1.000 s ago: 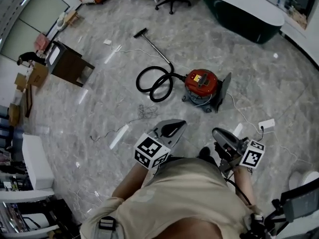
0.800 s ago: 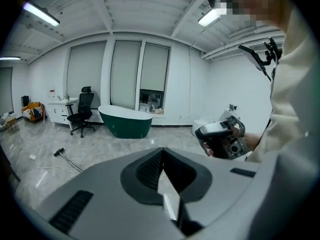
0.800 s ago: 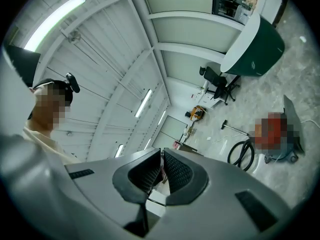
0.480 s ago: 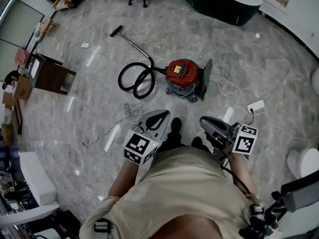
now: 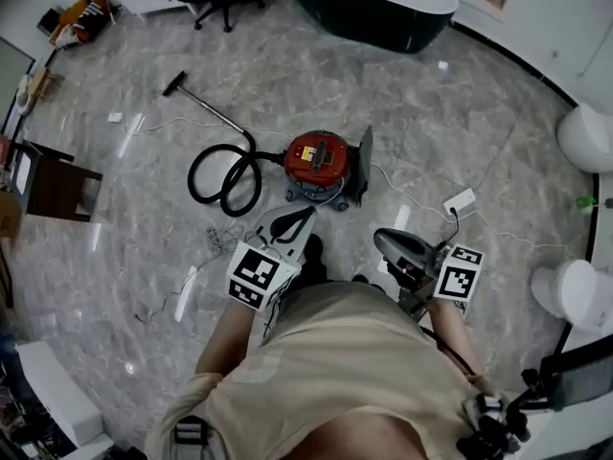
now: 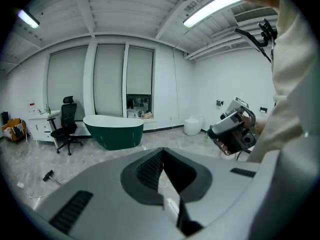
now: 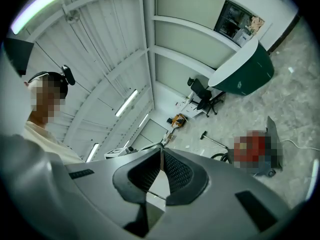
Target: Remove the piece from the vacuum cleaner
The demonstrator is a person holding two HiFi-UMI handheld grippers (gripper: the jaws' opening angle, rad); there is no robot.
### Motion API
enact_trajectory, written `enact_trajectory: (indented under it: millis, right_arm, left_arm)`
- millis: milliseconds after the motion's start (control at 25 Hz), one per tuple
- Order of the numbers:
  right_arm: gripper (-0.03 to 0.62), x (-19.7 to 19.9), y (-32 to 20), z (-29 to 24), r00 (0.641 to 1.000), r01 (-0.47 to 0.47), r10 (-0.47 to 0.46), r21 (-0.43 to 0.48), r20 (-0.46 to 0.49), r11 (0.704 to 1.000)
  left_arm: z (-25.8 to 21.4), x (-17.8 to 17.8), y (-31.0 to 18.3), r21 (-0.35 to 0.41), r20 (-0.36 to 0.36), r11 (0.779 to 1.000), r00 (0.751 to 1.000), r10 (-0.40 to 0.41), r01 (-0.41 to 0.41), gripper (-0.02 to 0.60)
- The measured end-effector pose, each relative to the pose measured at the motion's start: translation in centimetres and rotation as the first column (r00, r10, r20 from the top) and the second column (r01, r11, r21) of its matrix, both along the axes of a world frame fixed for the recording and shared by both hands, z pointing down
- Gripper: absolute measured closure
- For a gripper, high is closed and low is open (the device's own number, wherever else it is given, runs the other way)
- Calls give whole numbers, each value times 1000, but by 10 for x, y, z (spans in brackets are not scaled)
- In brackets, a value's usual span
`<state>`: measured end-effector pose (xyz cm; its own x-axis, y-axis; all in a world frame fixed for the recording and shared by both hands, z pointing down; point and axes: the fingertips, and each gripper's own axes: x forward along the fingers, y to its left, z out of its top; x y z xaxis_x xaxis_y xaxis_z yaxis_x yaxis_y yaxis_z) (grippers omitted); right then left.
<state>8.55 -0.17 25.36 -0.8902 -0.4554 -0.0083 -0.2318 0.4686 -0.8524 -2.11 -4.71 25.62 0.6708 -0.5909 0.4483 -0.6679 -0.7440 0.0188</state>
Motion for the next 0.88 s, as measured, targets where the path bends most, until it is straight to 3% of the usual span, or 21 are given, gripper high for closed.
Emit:
enact_trajectory:
  millis: [280, 560, 760, 880]
  right_arm:
    - [589, -44, -39, -4, 996, -11, 11, -2, -90, 1000]
    - [589, -76, -72, -5, 989, -76, 72, -22, -132, 997]
    - [589, -115, -86, -9, 983, -27, 28, 6, -179, 1000]
    - [589, -127, -93, -8, 974, -24, 28, 23, -223, 999]
  left_arm:
    - [-1, -45, -50, -3, -46, 1000, 999, 18, -18, 581]
    - [-5, -70, -83, 11, -93, 996, 992, 86, -86, 581]
    - [-16, -98, -104, -25, -224, 997, 972, 70, -77, 581]
    - [-17, -110, -113, -9, -238, 996, 968, 85, -90, 581]
